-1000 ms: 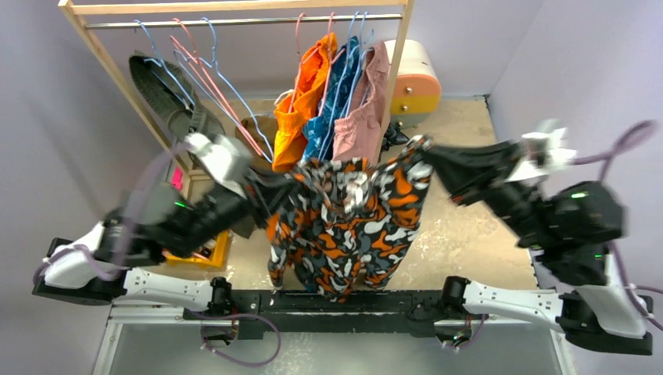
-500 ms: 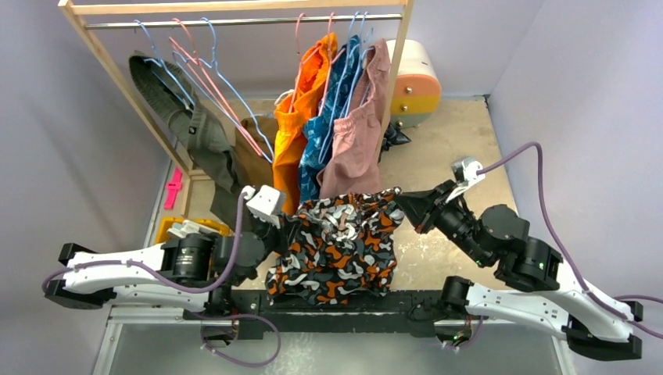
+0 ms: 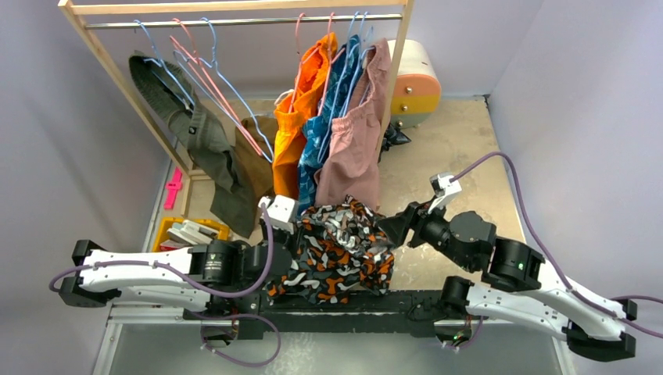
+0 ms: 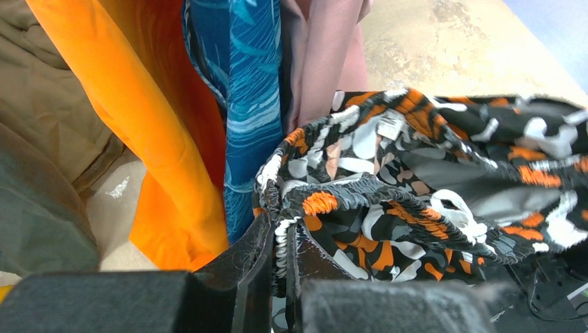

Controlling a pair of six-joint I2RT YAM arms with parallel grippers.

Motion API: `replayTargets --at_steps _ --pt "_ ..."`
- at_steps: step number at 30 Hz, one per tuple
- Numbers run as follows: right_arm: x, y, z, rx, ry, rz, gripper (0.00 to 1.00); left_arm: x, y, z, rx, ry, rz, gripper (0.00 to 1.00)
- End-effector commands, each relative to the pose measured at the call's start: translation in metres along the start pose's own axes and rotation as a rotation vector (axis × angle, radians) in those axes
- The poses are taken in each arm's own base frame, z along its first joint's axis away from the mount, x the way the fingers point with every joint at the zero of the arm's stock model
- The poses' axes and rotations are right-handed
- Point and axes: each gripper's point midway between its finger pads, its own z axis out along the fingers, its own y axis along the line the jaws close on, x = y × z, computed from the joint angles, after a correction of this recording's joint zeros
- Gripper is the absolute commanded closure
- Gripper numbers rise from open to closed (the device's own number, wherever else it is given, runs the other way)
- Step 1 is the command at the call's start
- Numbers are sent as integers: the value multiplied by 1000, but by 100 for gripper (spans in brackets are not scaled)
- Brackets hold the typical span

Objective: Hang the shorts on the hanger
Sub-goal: Adjust the shorts at the center of the board.

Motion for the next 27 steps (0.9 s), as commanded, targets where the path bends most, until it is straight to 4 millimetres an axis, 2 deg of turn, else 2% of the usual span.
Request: replayTargets --at_steps 1,4,7,14,19,23,27 --pt "-31 14 -11 -27 -46 3 35 -6 0 -1 13 -33 -82 100" --pt "-34 14 -6 20 -23 -41 33 -8 3 -4 16 -43 -108 100" --pt "-24 16 4 46 52 -95 31 -11 6 -5 10 -51 -120 100" --pt "14 59 19 -184 237 -203 27 -23 15 -8 -38 -69 -99 100" --pt "50 76 21 -310 366 -186 28 -31 20 -10 -68 -91 -105 100" --pt "77 73 27 -327 407 -127 30 -32 21 -10 -73 -94 -109 100" --pt "82 66 32 -281 417 -152 28 -28 21 -8 -75 -89 -104 100"
